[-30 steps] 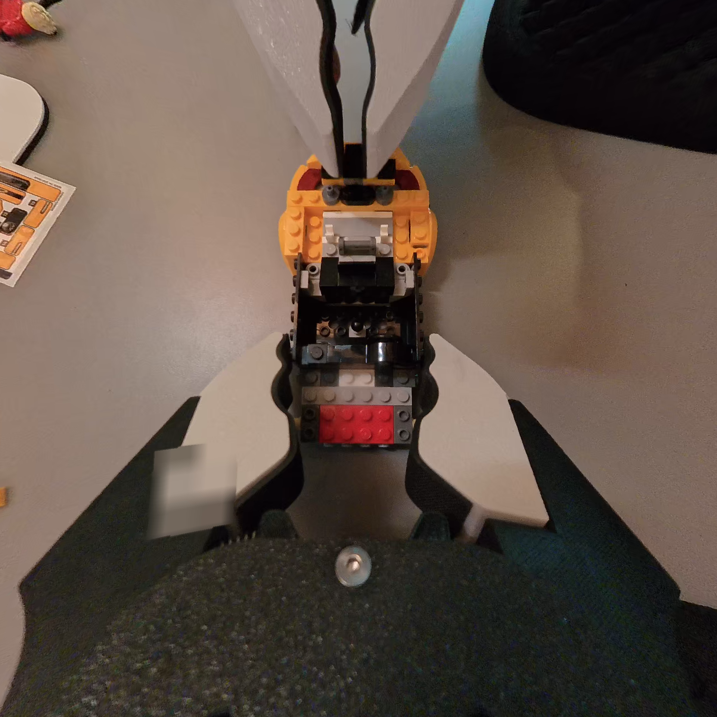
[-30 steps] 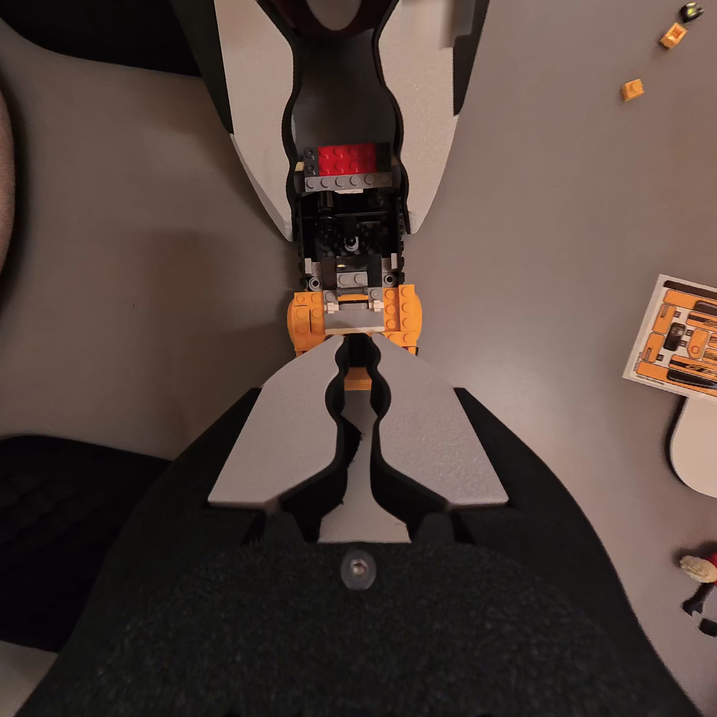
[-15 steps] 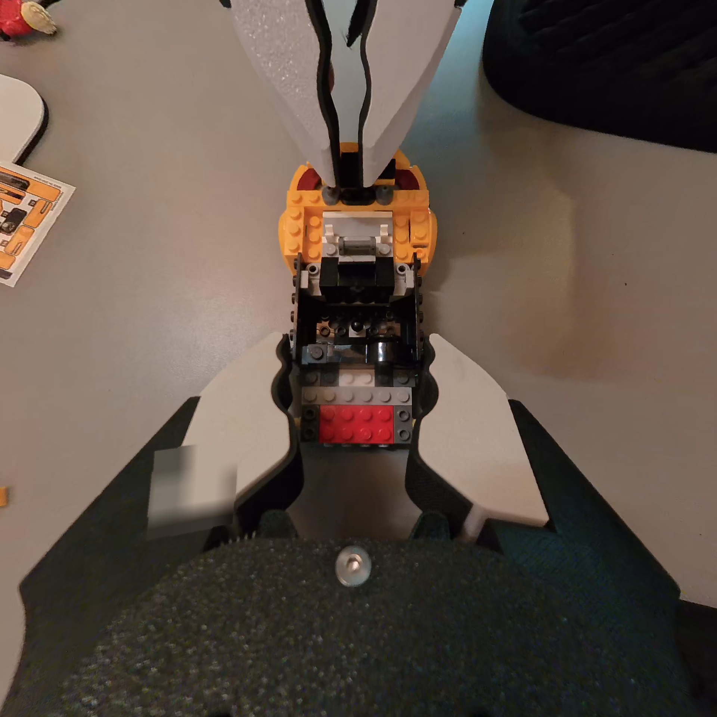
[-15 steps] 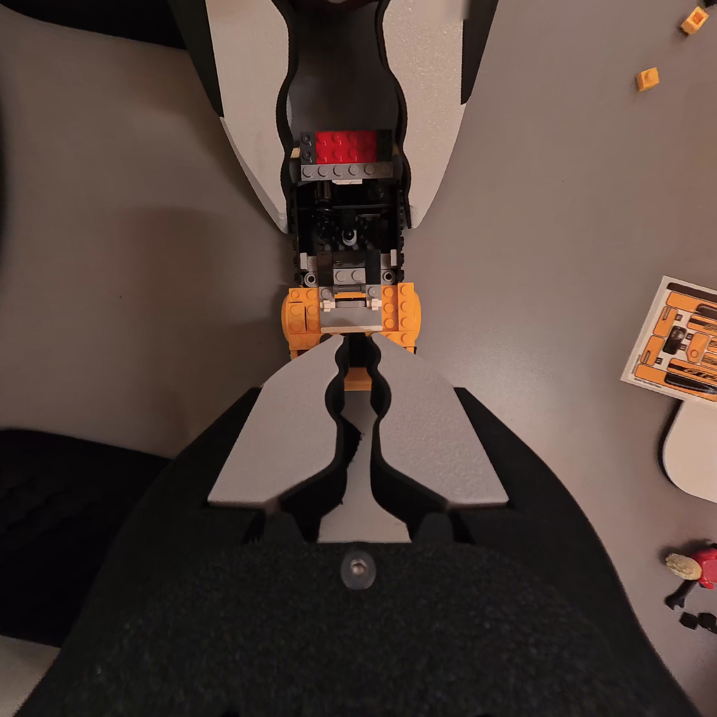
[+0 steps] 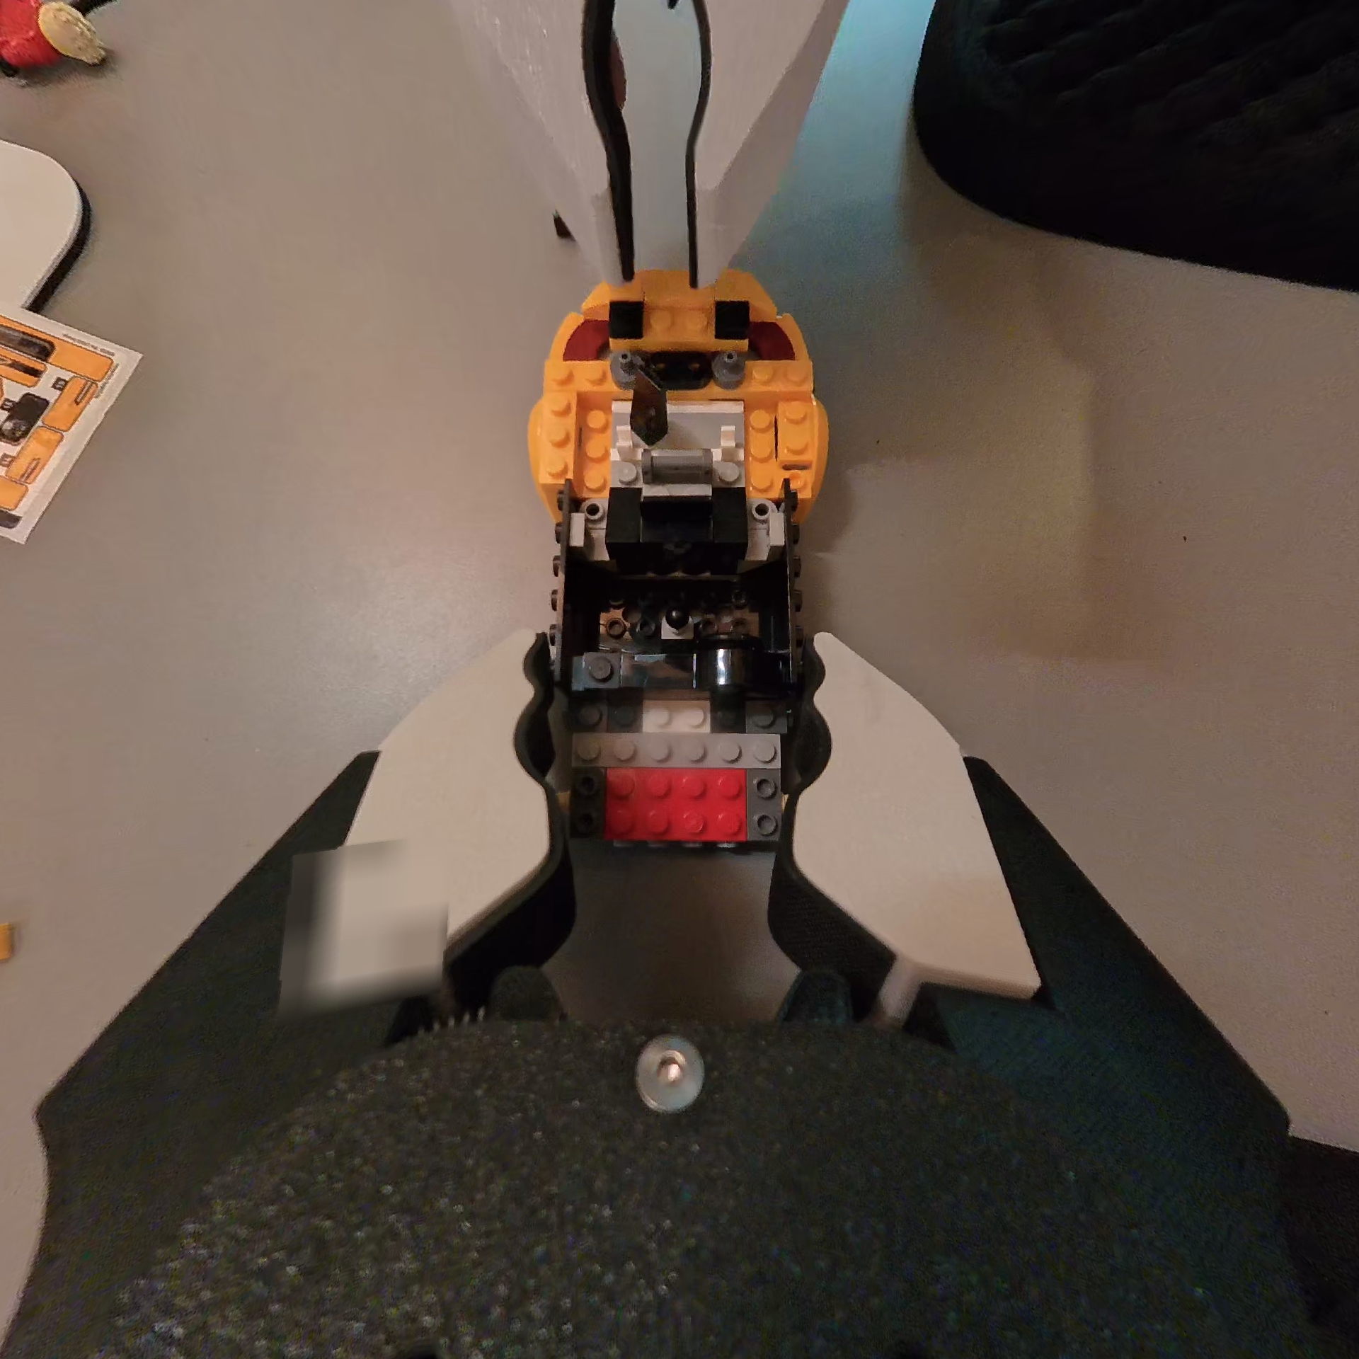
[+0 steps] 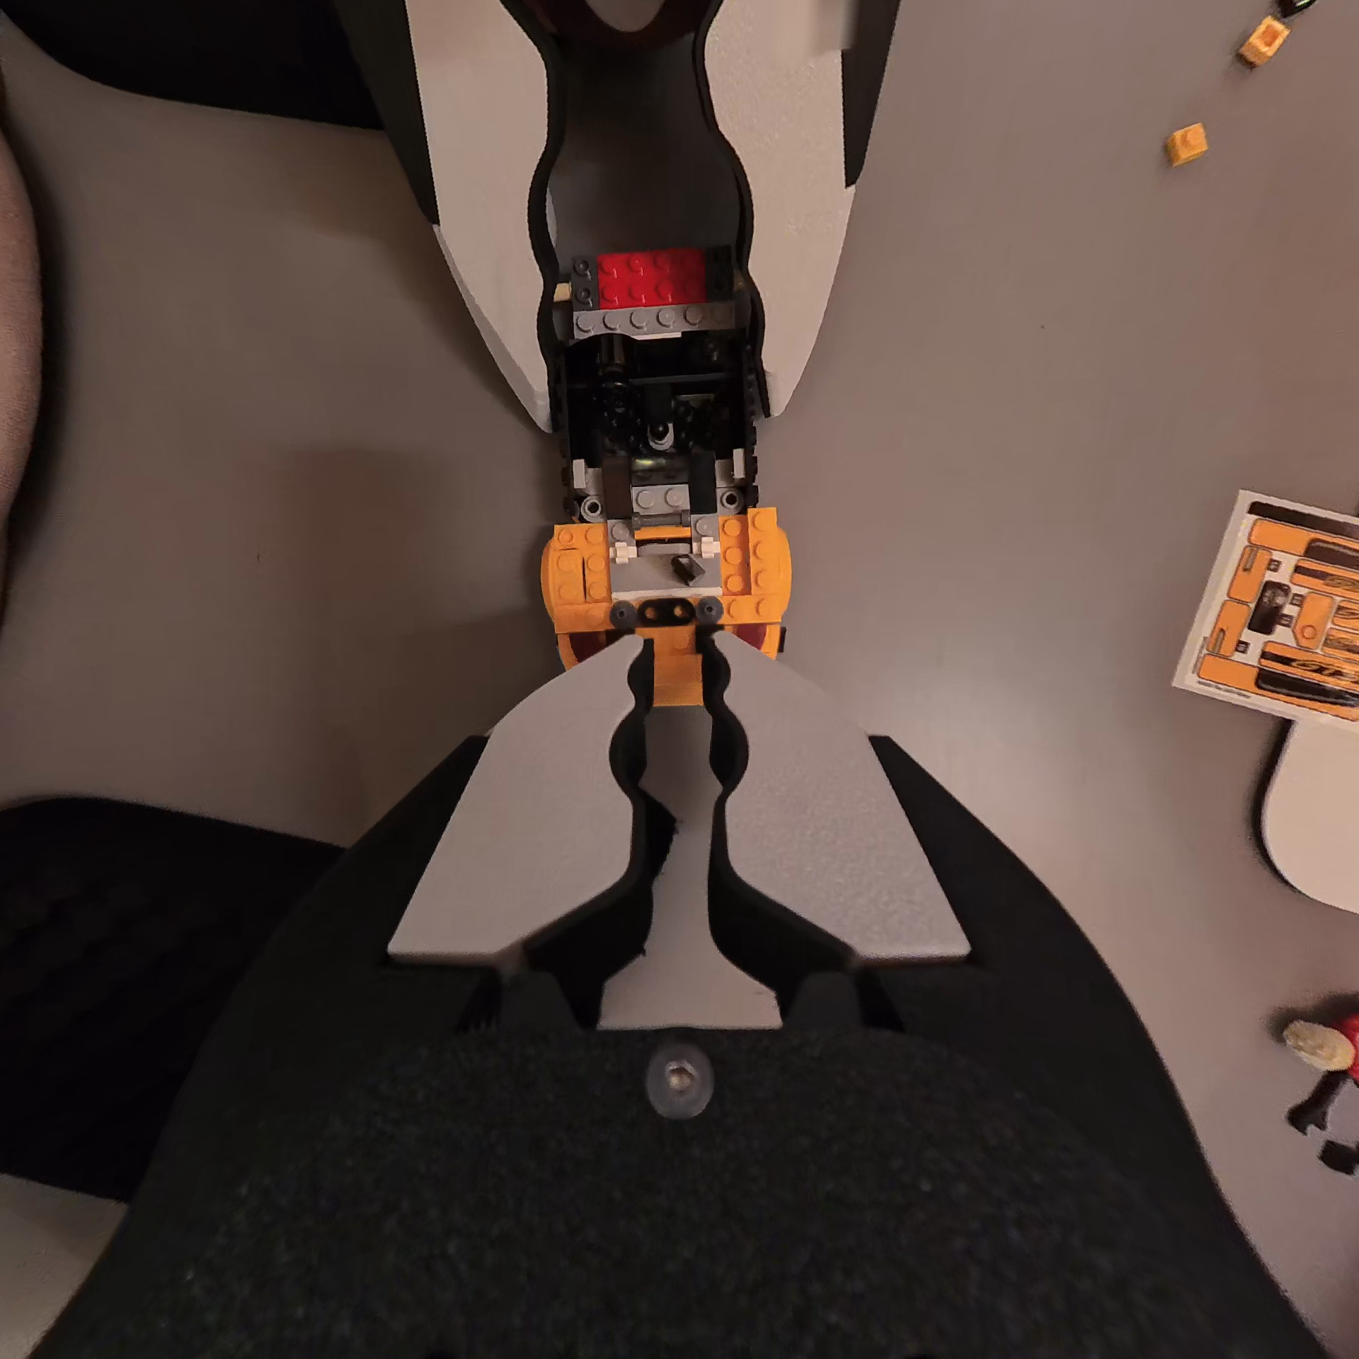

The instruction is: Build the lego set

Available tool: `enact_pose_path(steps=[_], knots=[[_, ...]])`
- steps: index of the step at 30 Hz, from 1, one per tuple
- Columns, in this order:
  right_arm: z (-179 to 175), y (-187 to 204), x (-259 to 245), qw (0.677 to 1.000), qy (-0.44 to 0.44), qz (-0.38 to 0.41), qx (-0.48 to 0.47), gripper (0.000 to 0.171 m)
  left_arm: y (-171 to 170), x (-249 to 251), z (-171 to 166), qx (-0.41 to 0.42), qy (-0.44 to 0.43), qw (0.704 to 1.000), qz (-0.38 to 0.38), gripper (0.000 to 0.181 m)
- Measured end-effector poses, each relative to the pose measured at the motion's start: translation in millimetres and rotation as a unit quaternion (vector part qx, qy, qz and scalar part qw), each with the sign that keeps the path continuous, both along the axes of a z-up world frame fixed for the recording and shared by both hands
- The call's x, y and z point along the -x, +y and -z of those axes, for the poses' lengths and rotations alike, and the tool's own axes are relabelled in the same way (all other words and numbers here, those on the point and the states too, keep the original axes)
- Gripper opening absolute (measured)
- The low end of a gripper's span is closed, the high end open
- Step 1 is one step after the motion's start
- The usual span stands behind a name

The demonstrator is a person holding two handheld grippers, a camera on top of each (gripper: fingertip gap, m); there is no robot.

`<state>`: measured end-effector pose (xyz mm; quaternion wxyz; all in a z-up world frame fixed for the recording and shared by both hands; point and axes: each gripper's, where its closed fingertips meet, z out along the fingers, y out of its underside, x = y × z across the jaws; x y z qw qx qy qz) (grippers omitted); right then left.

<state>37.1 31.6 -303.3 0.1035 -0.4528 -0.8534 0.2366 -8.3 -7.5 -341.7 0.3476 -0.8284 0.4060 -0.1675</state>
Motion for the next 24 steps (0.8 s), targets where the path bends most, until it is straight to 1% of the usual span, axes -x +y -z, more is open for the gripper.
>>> enact_pose_path(steps=[7,11,15,21,23,24], knots=[[-10,6,-1,1.000,0.021,0.019,0.005,0.011,0,0,0,0.000,-0.001,1.000,0.000,0.063],[-11,-3,4,1.000,0.026,0.014,0.003,0.011,0,0,0,0.000,-0.001,1.000,0.000,0.063],[-4,-13,12,1.000,0.023,0.001,-0.012,0.013,0,0,0,0.000,-0.001,1.000,0.000,0.063],[7,-11,20,1.000,0.007,0.004,-0.021,0.015,0,0,0,0.000,0.000,1.000,0.001,0.063],[9,-12,20,1.000,0.005,0.002,-0.022,0.013,-1,0,0,0.000,0.000,1.000,0.001,0.063],[11,-12,20,1.000,0.004,0.002,-0.025,0.009,-1,0,0,0.000,0.000,1.000,0.001,0.063]])
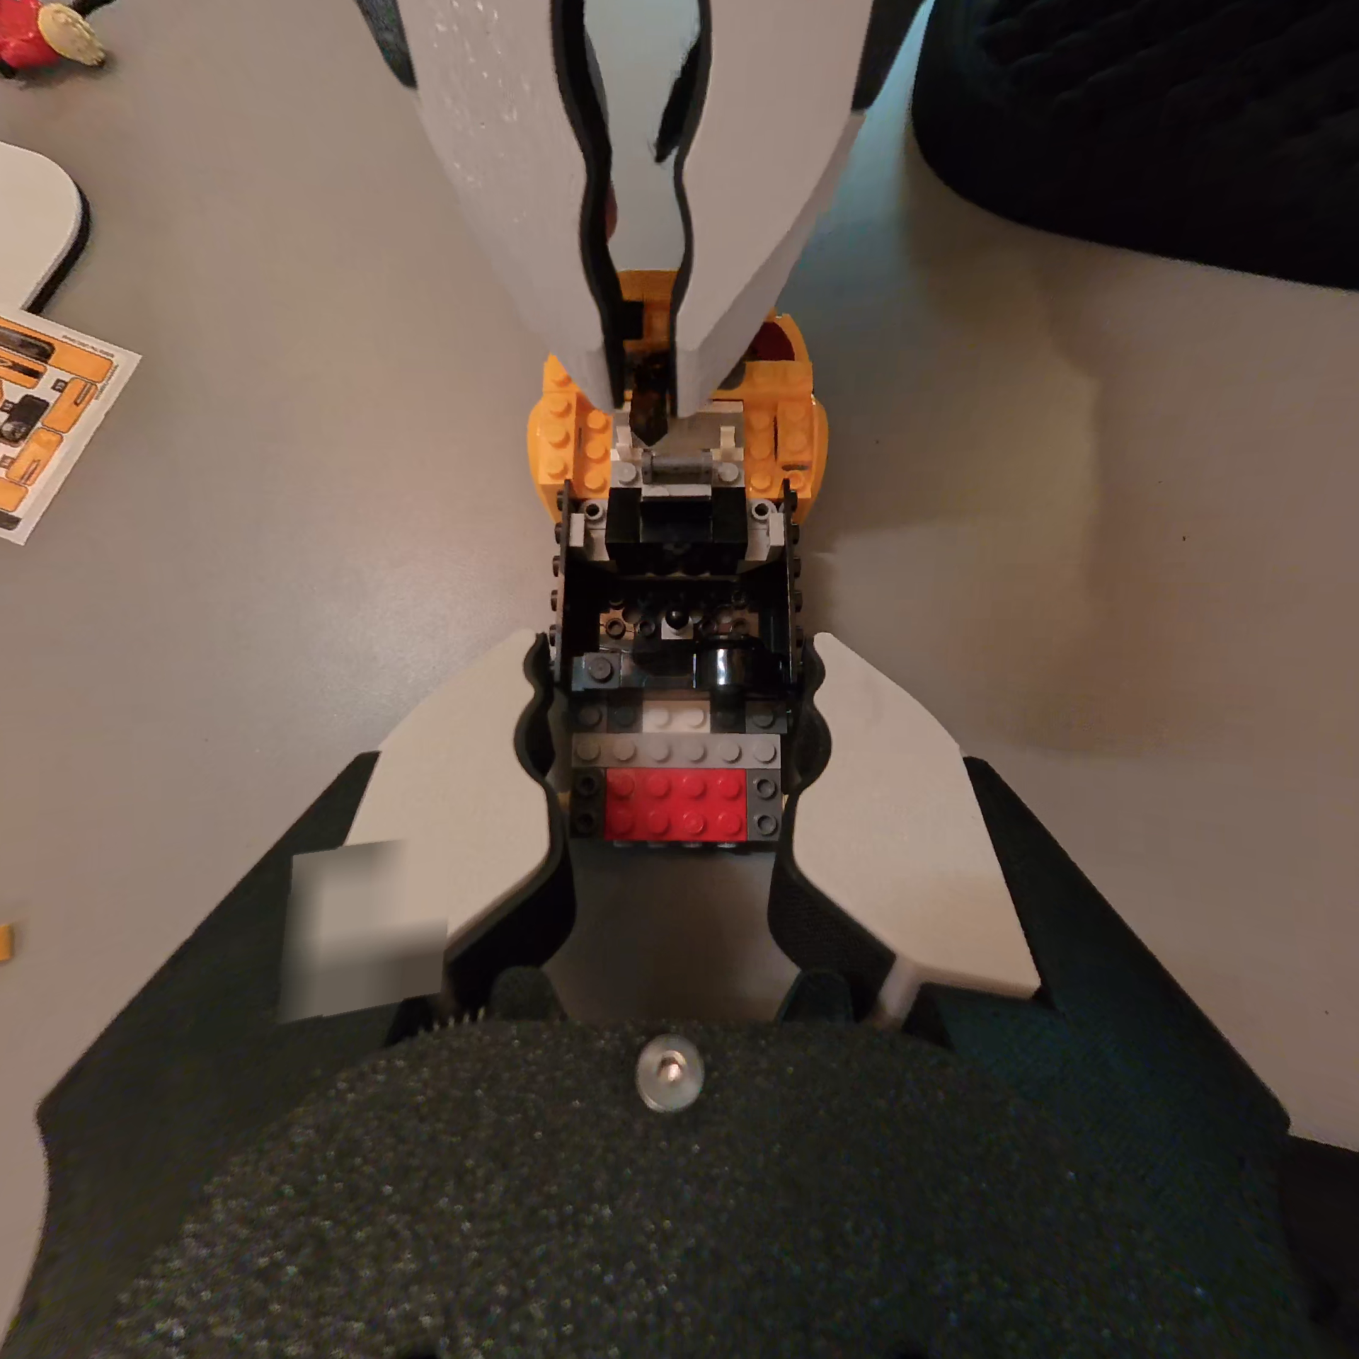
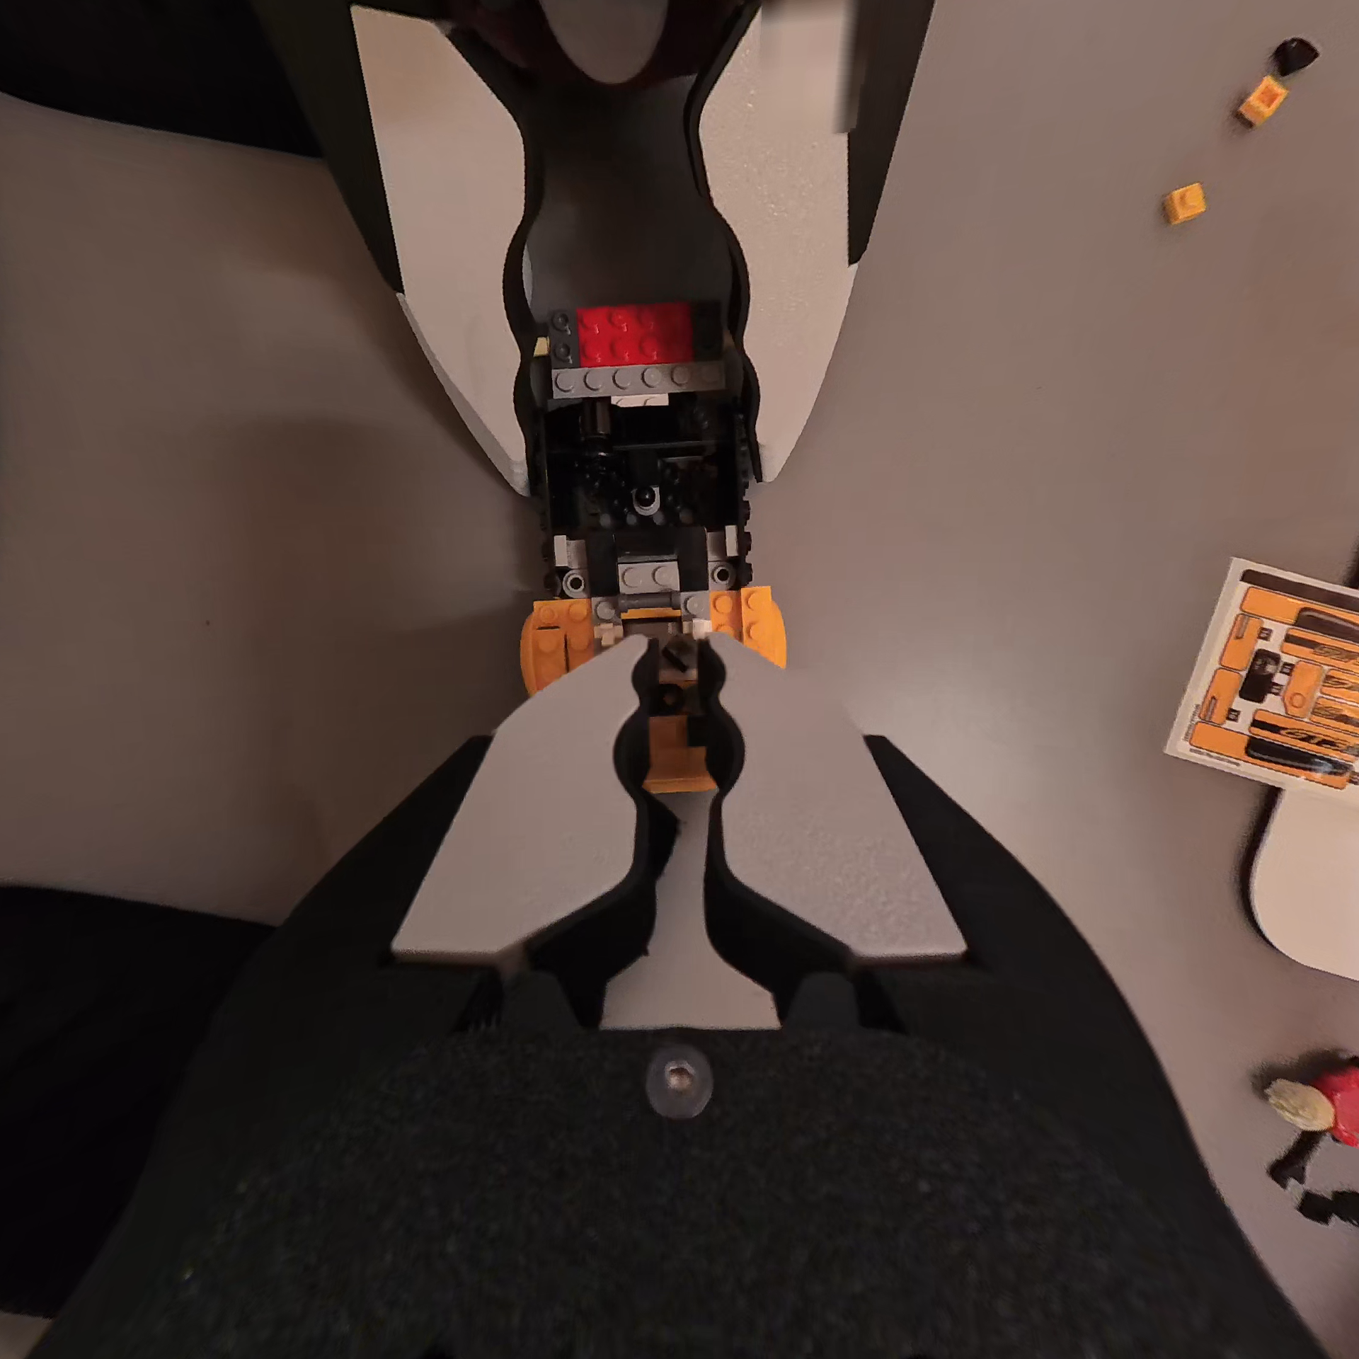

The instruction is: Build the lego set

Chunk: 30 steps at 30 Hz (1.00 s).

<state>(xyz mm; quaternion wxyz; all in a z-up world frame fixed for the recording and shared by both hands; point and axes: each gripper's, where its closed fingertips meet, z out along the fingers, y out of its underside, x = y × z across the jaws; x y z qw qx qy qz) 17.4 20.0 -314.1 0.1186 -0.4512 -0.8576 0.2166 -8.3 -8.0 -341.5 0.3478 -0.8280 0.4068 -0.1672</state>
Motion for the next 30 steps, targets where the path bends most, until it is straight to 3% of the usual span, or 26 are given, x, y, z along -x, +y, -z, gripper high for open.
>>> enact_pose_path(steps=[20,30], knots=[[-24,36,-8,0.984,0.157,0.078,0.024,0.003,3,3,-1,-0.013,-0.016,1.000,0.001,0.063],[14,81,-27,0.978,0.154,0.139,-0.022,0.003,-3,3,-5,-0.012,-0.043,0.999,0.028,0.066]])
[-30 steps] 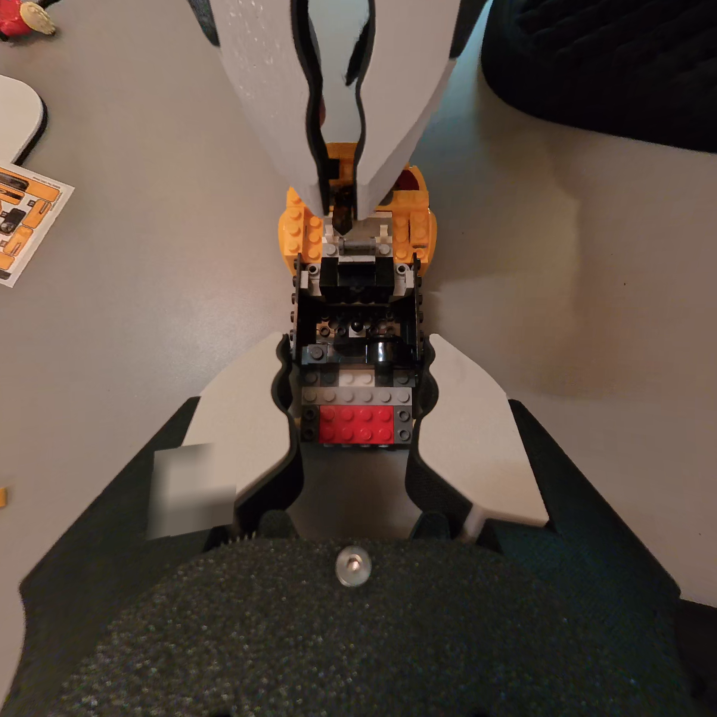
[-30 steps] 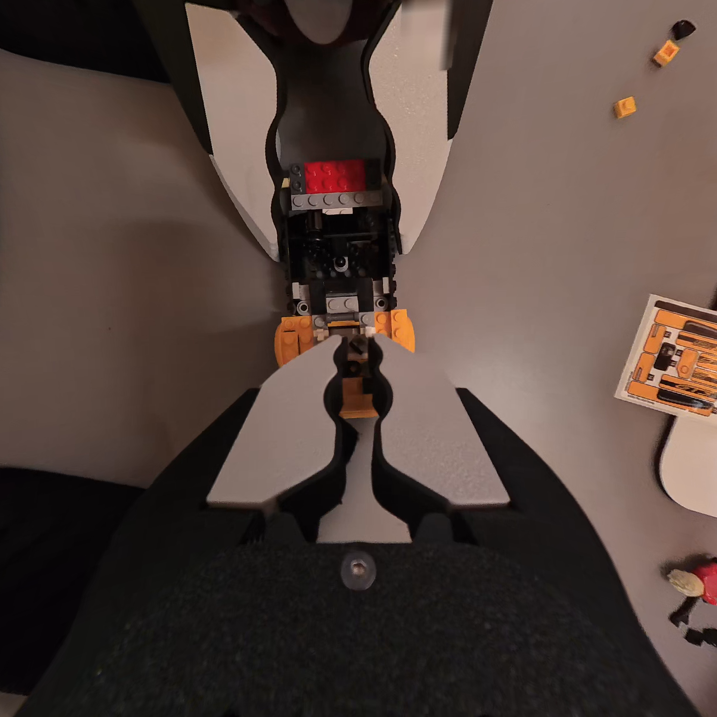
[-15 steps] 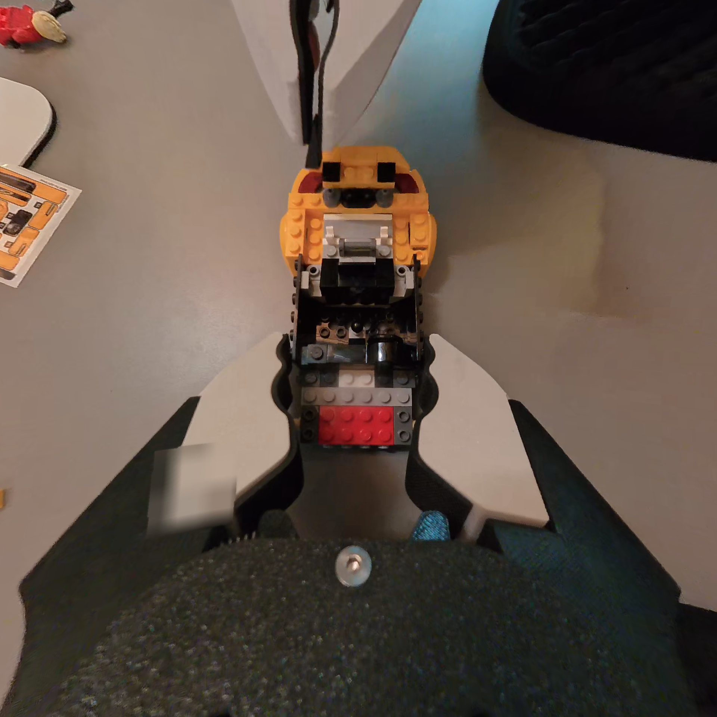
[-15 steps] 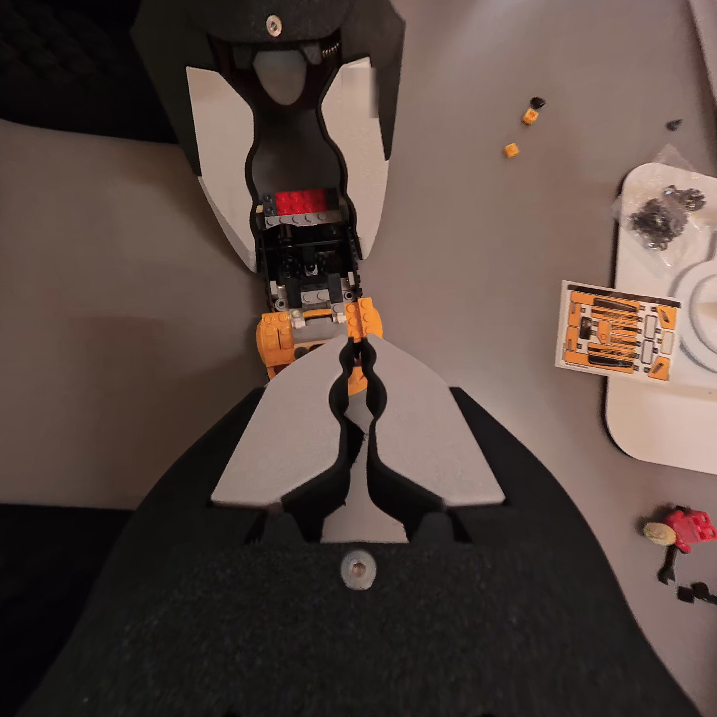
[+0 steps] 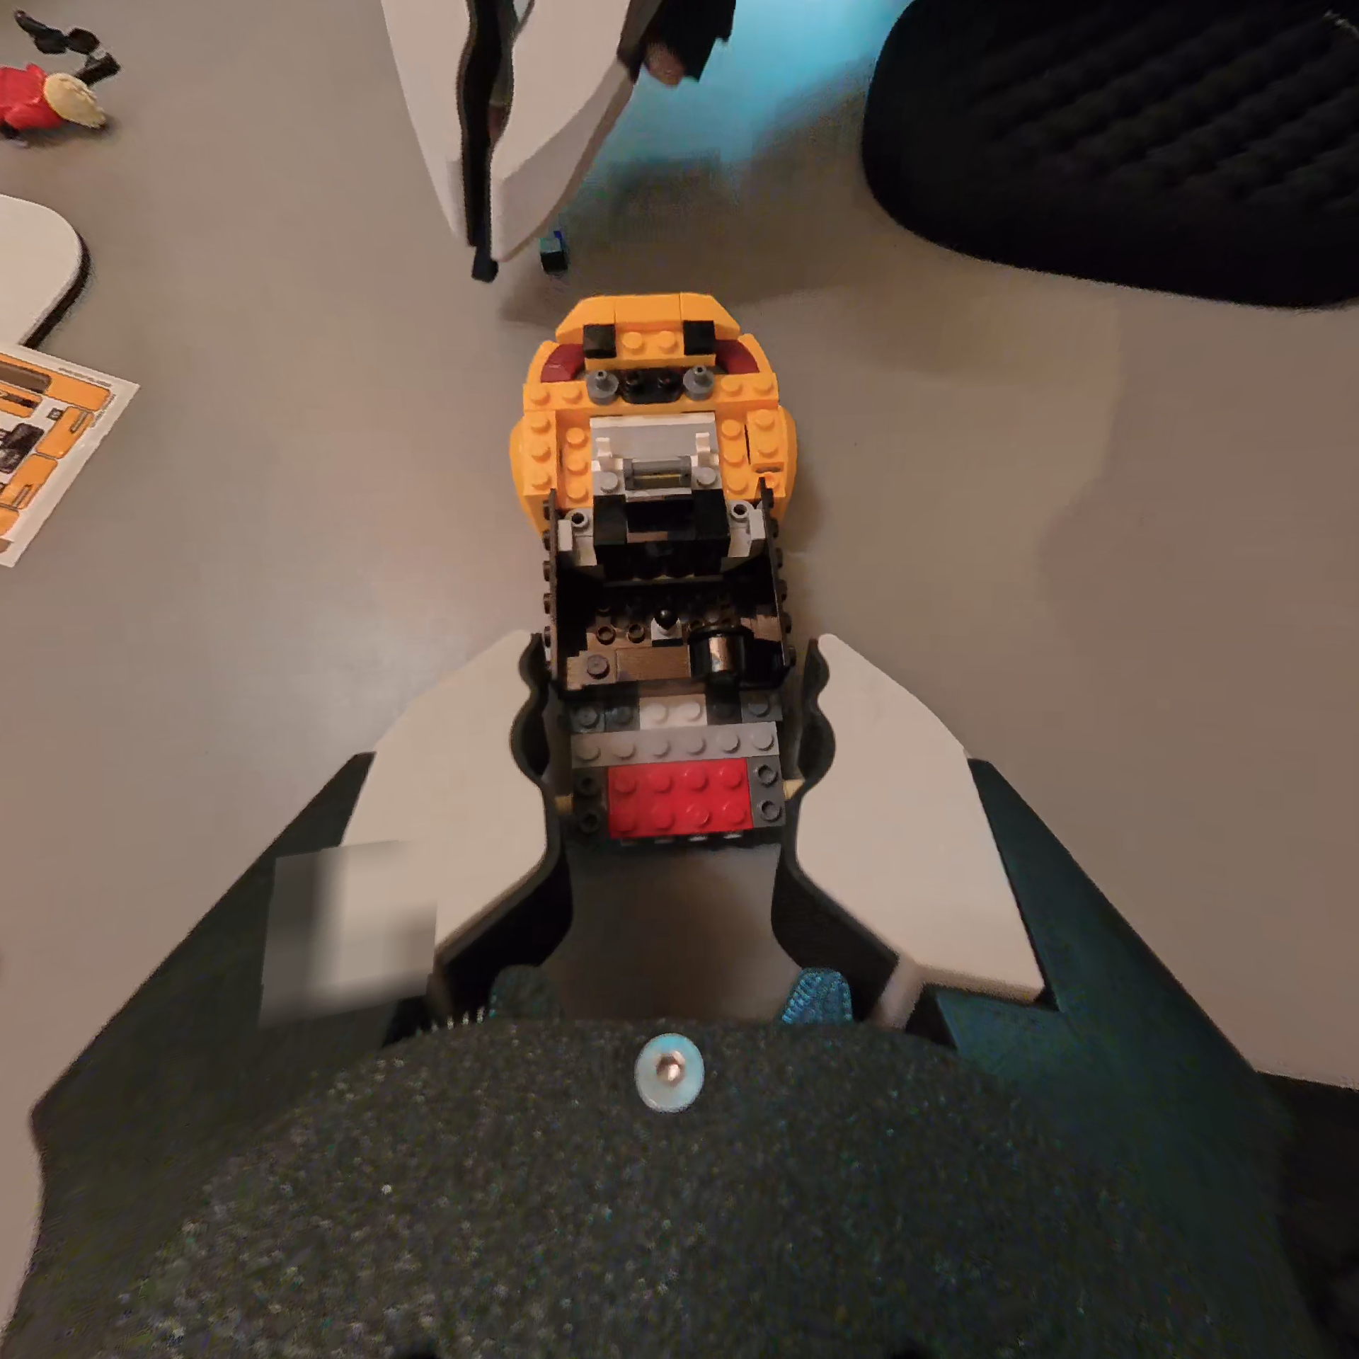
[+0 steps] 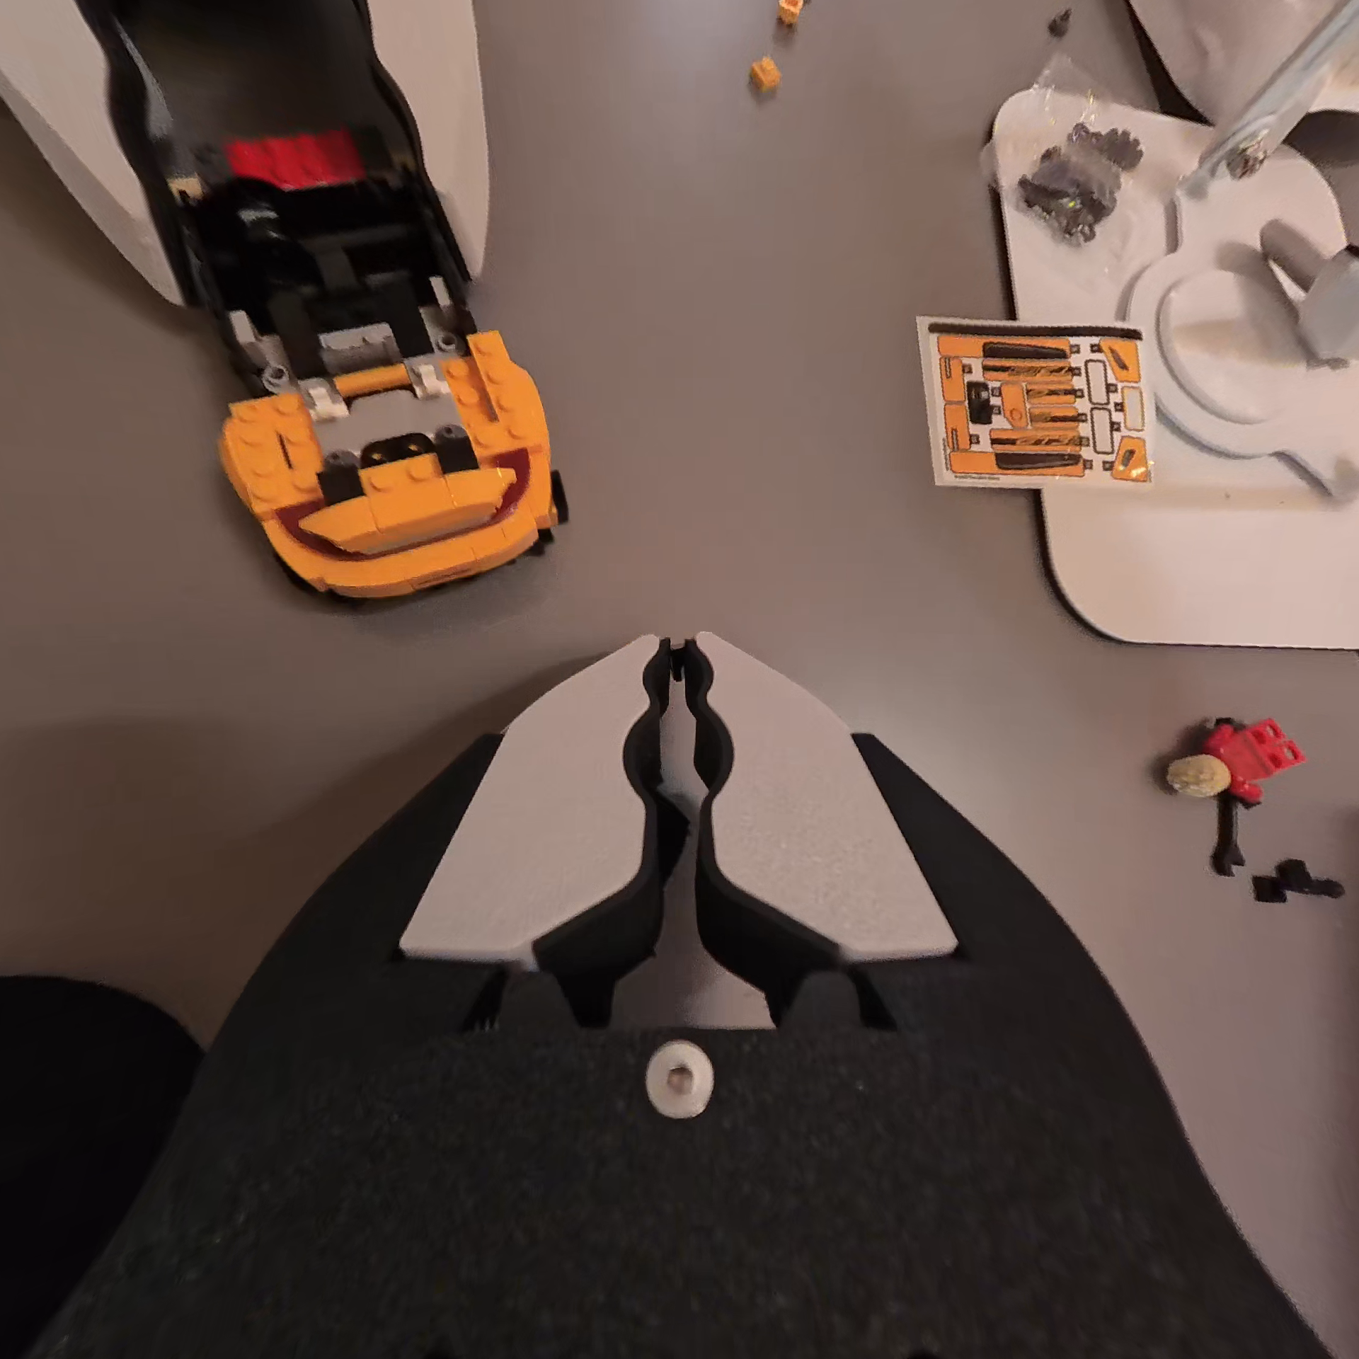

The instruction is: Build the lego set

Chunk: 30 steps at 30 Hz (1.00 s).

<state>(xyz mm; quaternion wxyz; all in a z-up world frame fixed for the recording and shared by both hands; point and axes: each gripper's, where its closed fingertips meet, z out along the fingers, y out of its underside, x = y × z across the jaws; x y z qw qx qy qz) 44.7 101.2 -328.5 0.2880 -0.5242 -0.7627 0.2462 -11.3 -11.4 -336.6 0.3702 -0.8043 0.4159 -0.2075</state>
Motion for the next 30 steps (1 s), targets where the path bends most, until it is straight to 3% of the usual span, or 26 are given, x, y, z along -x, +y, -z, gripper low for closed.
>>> enact_pose_path(steps=[8,30], knots=[[9,0,-2,0.999,-0.020,-0.014,-0.020,0.003,-1,0,-11,-0.002,-0.041,0.999,-0.001,0.065],[9,-21,-22,0.995,-0.045,-0.077,-0.033,0.010,-1,1,-10,0.000,-0.046,0.999,-0.009,0.061]])
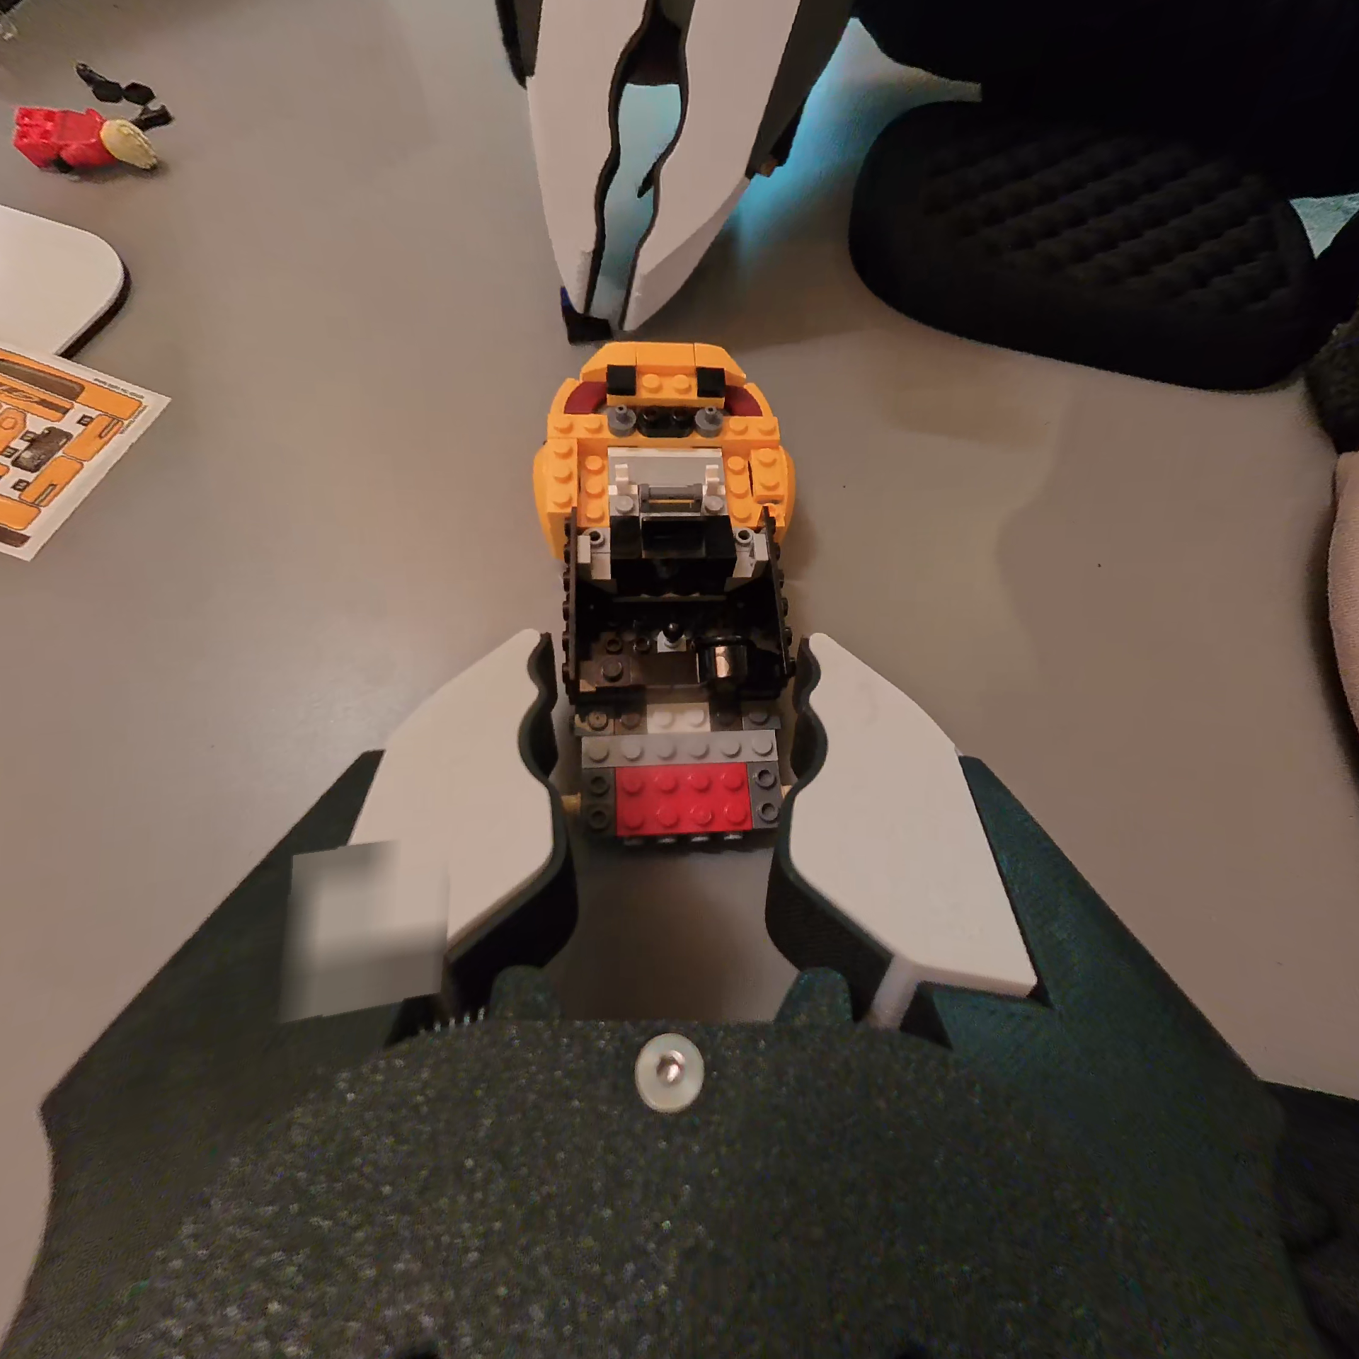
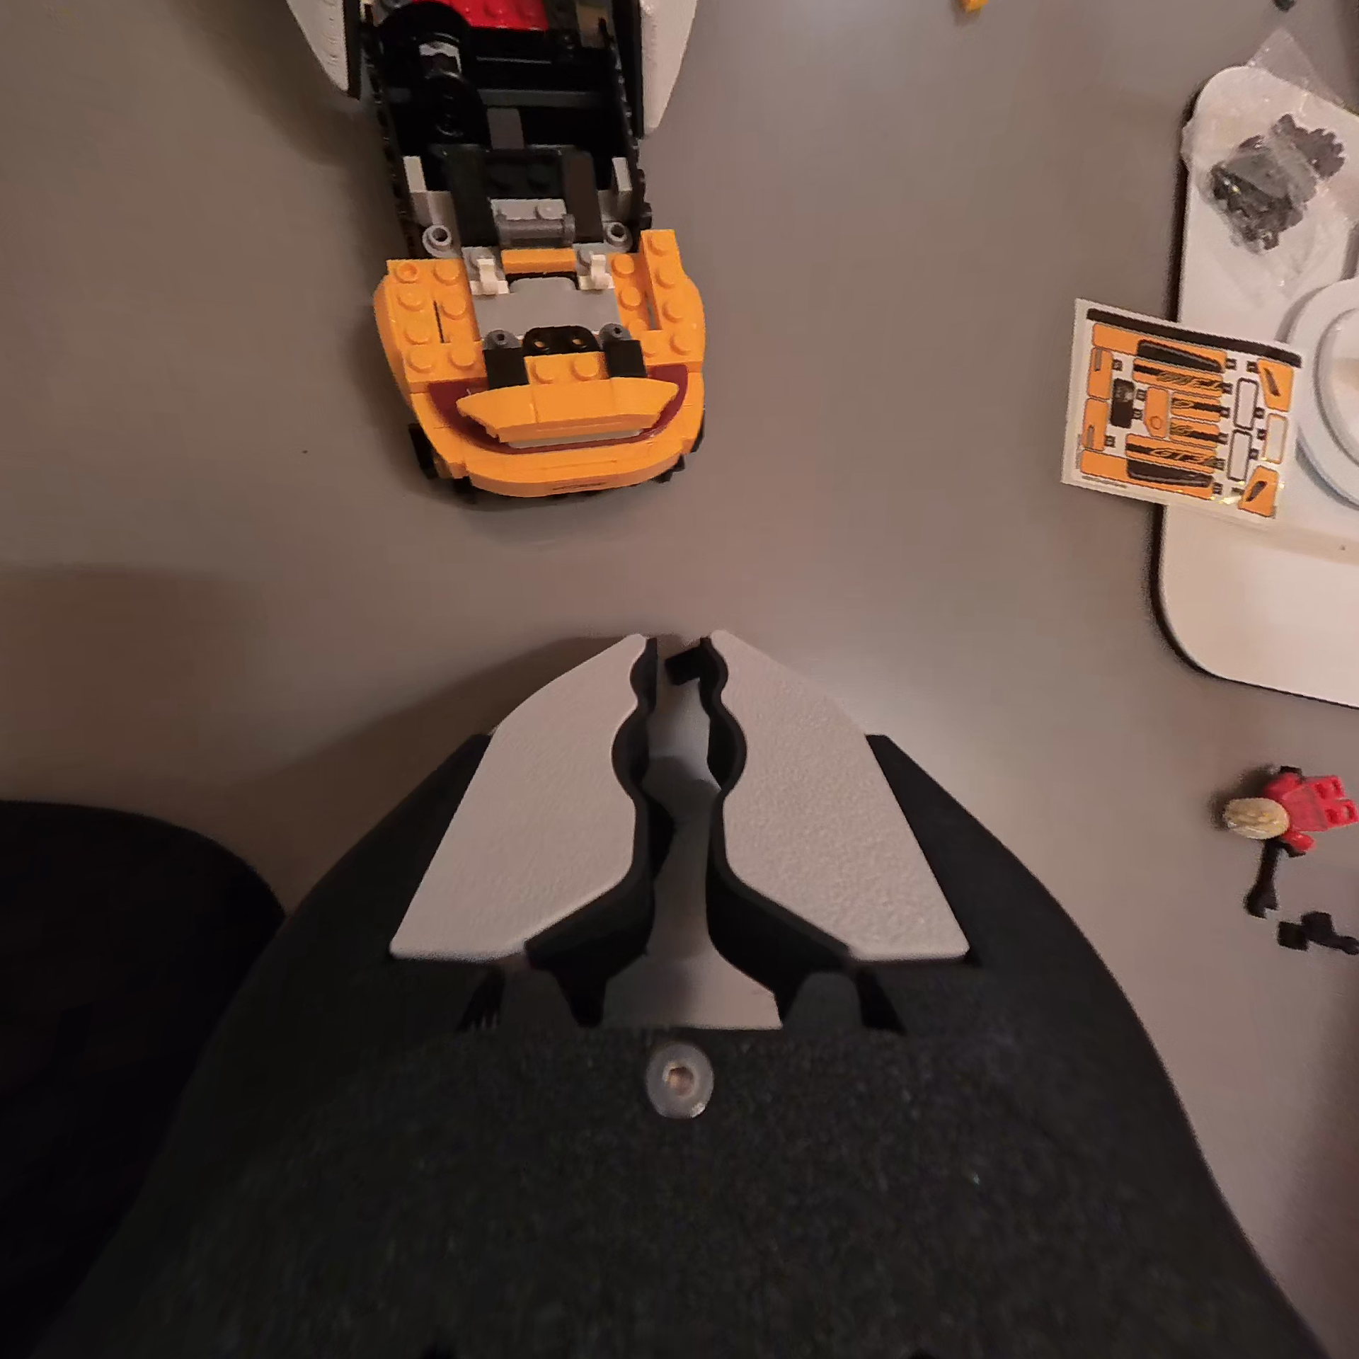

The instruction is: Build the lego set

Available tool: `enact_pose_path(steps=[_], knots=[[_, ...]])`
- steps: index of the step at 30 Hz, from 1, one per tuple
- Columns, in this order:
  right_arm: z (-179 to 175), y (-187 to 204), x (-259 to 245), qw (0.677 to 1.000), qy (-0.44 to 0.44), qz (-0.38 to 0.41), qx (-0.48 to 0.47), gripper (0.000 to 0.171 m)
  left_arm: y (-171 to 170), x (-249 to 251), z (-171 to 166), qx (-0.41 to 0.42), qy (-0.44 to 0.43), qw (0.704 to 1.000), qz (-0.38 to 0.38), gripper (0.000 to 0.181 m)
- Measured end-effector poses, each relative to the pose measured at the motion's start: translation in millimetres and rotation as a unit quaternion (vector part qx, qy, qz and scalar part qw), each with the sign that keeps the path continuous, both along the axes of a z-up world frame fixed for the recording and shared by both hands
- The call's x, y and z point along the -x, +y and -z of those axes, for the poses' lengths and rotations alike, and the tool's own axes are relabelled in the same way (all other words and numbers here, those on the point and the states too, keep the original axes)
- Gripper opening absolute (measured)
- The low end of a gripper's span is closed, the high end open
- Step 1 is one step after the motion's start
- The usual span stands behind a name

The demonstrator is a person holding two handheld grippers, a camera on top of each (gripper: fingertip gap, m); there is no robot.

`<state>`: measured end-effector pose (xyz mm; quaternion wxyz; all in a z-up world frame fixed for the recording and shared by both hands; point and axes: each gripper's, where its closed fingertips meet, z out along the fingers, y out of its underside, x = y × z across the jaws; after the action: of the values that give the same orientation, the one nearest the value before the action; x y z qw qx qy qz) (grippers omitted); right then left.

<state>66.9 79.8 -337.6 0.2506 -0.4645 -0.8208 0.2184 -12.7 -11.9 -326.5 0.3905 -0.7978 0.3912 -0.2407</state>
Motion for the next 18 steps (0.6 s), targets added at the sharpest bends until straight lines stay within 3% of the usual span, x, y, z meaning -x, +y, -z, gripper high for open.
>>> enact_pose_path(steps=[6,13,18], knots=[[-3,-3,-3,1.000,-0.002,0.005,0.018,0.012,0,0,0,-0.001,0.000,1.000,0.000,0.061],[-8,20,-14,0.995,-0.022,0.089,0.044,0.018,1,0,0,-0.001,0.002,1.000,-0.004,0.060],[-12,8,-8,0.991,-0.047,0.104,0.073,0.017,1,1,0,-0.001,0.003,1.000,-0.006,0.060]])
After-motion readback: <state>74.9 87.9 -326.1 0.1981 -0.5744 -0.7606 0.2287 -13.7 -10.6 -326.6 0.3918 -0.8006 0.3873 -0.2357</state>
